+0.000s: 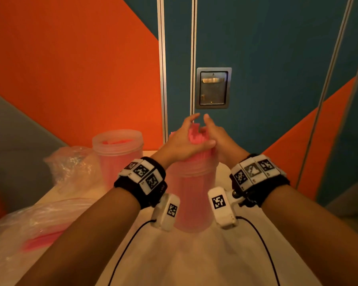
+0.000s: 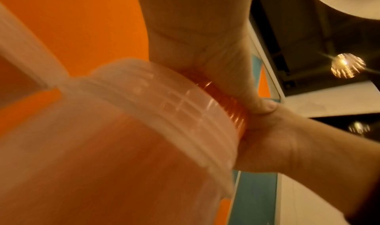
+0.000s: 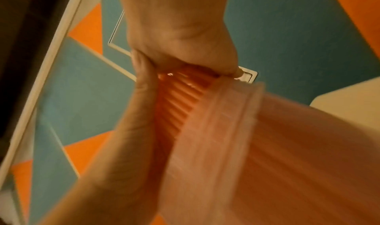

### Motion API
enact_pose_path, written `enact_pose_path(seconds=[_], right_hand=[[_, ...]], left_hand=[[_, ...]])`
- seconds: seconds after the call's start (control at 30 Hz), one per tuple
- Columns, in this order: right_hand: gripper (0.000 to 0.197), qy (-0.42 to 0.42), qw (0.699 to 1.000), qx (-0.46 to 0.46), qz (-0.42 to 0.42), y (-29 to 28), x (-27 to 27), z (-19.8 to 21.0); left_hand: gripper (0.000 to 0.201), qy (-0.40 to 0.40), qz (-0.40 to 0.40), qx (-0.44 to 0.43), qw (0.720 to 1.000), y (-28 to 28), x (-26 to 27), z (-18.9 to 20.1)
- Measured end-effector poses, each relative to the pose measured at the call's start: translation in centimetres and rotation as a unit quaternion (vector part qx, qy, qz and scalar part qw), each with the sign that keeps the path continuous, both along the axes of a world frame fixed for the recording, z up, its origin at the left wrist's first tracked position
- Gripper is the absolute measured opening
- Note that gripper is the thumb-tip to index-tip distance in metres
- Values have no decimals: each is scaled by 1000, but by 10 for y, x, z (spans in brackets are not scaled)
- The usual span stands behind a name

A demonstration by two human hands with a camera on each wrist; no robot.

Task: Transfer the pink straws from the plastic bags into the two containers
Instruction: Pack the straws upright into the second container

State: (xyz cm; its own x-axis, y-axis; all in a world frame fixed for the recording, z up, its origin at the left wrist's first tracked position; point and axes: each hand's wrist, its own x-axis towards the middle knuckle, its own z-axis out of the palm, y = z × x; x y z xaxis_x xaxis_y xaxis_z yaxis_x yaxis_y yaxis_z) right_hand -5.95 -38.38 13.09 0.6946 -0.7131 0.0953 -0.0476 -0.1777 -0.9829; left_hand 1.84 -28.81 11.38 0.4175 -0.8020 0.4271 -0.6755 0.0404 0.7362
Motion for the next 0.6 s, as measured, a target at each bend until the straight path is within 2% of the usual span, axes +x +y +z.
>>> enact_pose_path(seconds=[0.03, 0.13, 0.23, 0.3, 0.4, 0.43, 0.5, 0.57, 0.6], right_hand=[[56, -13, 1000, 16, 2, 0, -1, 5], [59, -8, 1000, 12, -1, -2, -5, 13], [57, 5, 999, -39, -14, 0, -10, 13], [57, -35, 995, -87, -22, -2, -10, 9], [53, -83, 982, -171, -19, -1, -10, 1], [51, -71, 972, -225, 3, -1, -9, -1], [46, 38, 934, -348, 69, 2, -7, -8], [44, 147, 898, -404, 93, 2, -4, -12], [44, 152, 896, -409, 86, 3, -4, -11]], left_hand=[[102, 14, 9, -17, 1000, -2, -4, 4], [87, 29, 89, -80, 992, -5, -1, 9], [86, 27, 125, -112, 985, -3, 8, 5], [79, 27, 148, -130, 980, 3, 13, 3], [61, 74, 189, -178, 963, 11, 25, 4], [56, 88, 197, -172, 961, 12, 28, 3], [47, 91, 181, -112, 973, 14, 31, 1], [42, 39, 136, 20, 990, 16, 29, 1], [43, 11, 121, 83, 989, 17, 27, 2]])
